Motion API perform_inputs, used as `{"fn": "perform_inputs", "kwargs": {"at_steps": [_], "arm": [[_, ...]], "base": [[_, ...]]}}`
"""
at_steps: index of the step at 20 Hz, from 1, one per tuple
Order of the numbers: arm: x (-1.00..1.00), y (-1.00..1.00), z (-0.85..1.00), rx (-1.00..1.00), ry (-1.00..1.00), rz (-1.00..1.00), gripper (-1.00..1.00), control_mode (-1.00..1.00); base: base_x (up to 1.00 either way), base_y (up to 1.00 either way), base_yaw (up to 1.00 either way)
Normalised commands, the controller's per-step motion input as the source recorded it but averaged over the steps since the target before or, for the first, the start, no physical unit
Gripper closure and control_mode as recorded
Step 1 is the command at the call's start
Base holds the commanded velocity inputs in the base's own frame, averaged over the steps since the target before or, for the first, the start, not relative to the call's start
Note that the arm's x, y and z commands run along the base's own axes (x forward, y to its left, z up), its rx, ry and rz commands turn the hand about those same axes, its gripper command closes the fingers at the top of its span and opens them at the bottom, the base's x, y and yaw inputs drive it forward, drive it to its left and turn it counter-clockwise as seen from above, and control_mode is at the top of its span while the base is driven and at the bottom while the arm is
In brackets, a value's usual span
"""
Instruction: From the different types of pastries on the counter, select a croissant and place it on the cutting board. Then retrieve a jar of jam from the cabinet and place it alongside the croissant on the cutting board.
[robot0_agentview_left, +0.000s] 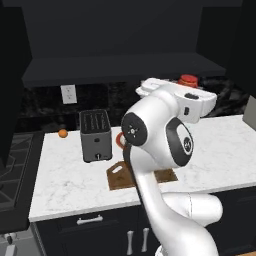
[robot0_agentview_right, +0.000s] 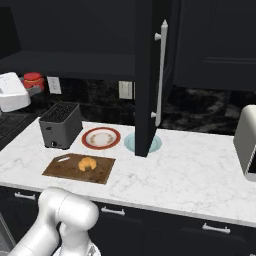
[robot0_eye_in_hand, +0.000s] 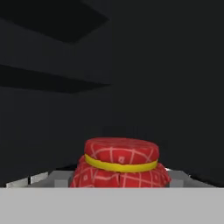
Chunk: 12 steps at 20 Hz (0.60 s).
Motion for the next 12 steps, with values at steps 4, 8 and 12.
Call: {"fn": "perform_inputs", "kwargs": {"at_steps": [4,8,12], "arm": [[-0.71,-0.15,-0.86,-0.05,0.0,-0.52,1.0,-1.0],[-0.48,-0.14,-1.0,-0.11,-0.06,-0.49,1.0,-1.0],[-0.41,-0.18,-1.0,-0.09,-0.07,-0.46,1.0,-1.0]], "base": [[0.0,0.0,0.0],[0.0,0.0,0.0],[0.0,0.0,0.0]]}}
